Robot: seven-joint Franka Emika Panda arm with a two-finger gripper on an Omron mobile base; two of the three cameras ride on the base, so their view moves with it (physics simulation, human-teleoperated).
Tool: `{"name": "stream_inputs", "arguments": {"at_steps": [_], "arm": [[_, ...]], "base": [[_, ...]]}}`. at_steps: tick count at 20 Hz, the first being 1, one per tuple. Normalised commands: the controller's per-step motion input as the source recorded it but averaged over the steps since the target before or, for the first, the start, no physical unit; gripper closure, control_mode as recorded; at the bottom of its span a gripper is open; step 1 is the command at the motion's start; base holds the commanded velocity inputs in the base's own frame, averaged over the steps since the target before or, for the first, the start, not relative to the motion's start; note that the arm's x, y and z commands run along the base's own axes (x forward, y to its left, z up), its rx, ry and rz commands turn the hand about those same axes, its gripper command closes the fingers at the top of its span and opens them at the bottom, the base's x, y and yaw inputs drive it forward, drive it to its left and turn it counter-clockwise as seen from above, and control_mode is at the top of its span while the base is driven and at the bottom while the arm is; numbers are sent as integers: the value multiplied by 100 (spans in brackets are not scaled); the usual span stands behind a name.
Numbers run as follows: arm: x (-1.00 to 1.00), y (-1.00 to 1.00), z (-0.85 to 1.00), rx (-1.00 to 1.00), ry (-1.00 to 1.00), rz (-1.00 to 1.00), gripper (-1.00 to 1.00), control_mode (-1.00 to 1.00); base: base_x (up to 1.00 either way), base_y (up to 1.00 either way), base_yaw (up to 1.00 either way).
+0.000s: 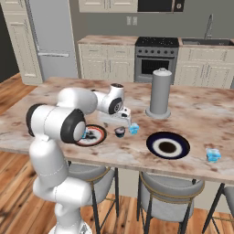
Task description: Place two yogurt containers on each plate.
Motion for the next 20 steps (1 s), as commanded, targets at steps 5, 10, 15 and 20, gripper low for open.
{"name": "stream_inputs", "arguments": {"at_steps": [5, 10, 15, 20], "arm": [[29, -12, -4, 0, 0, 0, -100, -100], [32, -4, -20, 0, 0, 0, -100, -100], [35, -1, -34, 0, 0, 0, -100, -100], [19, -4, -33, 0, 0, 0, -100, -100]], "base": [[0, 0, 0], [0, 0, 0], [0, 0, 0], [0, 0, 0]]}}
